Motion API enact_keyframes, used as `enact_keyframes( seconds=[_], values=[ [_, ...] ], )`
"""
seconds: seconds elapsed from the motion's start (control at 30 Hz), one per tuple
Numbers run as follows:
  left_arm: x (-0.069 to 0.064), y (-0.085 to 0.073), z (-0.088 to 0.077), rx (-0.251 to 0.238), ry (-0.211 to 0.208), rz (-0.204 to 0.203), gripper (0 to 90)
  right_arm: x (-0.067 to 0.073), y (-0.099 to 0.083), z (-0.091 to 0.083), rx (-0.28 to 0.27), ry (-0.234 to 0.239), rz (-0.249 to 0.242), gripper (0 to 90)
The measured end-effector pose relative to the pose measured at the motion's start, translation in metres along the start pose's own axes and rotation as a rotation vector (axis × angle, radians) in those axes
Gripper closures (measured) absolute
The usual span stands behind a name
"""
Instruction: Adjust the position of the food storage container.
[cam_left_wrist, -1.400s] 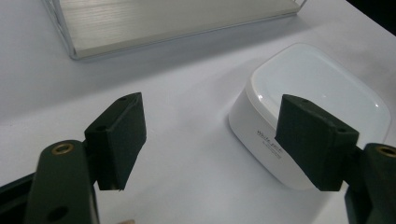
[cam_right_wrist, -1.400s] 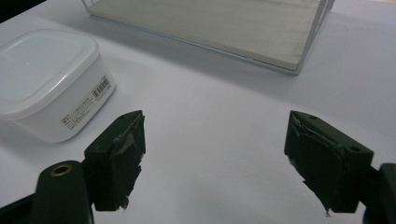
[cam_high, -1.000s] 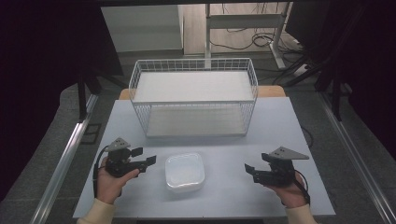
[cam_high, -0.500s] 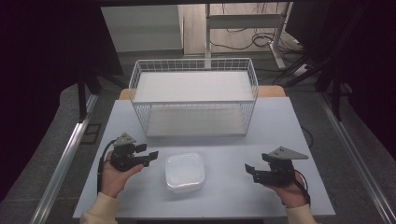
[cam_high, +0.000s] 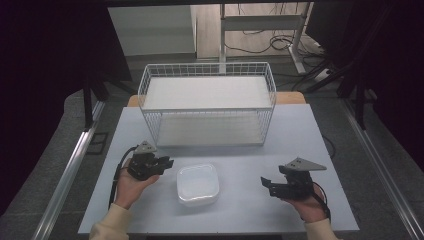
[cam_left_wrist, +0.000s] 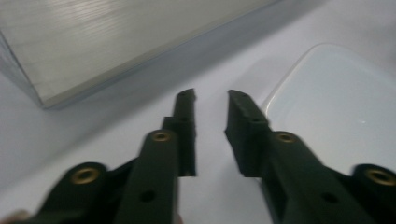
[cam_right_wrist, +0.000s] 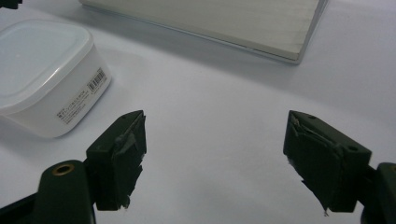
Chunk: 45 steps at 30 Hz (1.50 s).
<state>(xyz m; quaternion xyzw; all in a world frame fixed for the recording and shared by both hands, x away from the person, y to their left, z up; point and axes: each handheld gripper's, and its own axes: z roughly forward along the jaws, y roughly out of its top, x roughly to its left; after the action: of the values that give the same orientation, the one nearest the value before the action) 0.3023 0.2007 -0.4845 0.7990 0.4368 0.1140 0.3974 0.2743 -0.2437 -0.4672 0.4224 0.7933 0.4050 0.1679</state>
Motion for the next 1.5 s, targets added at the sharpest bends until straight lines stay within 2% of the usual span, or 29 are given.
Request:
enact_keyframes(
  seconds=[0.07, 0.1, 0.17, 0.23, 0.3, 0.4, 0.57, 0.77, 1.1, 1.23, 1.33, 1.4, 1.5],
  values=[
    [0.0, 0.001, 0.007, 0.021, -0.034, 0.007, 83.7, 0.001, 0.0, 0.001, 0.006, -0.001, -0.004, 21.3],
    [0.0, 0.001, 0.007, 0.021, -0.034, 0.007, 85.7, 0.001, 0.0, 0.001, 0.006, -0.001, -0.004, 21.3],
    [-0.002, 0.001, 0.014, 0.054, -0.058, 0.028, 88.2, 0.001, 0.0, 0.002, 0.011, -0.003, -0.006, 21.3],
    [-0.005, 0.001, 0.02, 0.075, -0.074, 0.055, 88.9, 0.001, 0.0, 0.002, 0.011, -0.004, -0.006, 21.3],
    [-0.006, 0.001, 0.022, 0.08, -0.085, 0.064, 89.4, 0.001, 0.0, 0.002, 0.012, -0.008, -0.005, 21.3],
    [-0.007, 0.0, 0.022, 0.084, -0.1, 0.074, 89.6, 0.001, -0.001, 0.002, 0.016, -0.009, -0.005, 21.3],
    [-0.008, 0.0, 0.021, 0.086, -0.101, 0.077, 89.6, 0.004, 0.0, 0.002, 0.027, -0.011, -0.014, 21.3],
    [-0.024, -0.004, 0.019, 0.109, -0.129, 0.104, 89.6, 0.001, 0.0, 0.001, 0.034, -0.024, -0.011, 21.7],
    [-0.046, -0.009, 0.018, 0.147, -0.159, 0.099, 89.5, 0.0, -0.001, 0.0, 0.048, -0.033, -0.005, 22.2],
    [-0.052, -0.01, 0.018, 0.149, -0.177, 0.086, 89.5, -0.001, -0.001, 0.0, 0.05, -0.038, -0.006, 22.3],
    [-0.053, -0.011, 0.018, 0.152, -0.193, 0.084, 89.5, -0.002, -0.001, 0.0, 0.051, -0.039, -0.002, 22.3],
    [-0.052, -0.011, 0.018, 0.137, -0.206, 0.072, 89.3, -0.003, -0.002, 0.0, 0.052, -0.043, 0.0, 22.3],
    [-0.049, -0.011, 0.014, 0.126, -0.178, 0.075, 88.8, -0.003, -0.002, 0.0, 0.053, -0.042, -0.001, 22.4]
  ],
)
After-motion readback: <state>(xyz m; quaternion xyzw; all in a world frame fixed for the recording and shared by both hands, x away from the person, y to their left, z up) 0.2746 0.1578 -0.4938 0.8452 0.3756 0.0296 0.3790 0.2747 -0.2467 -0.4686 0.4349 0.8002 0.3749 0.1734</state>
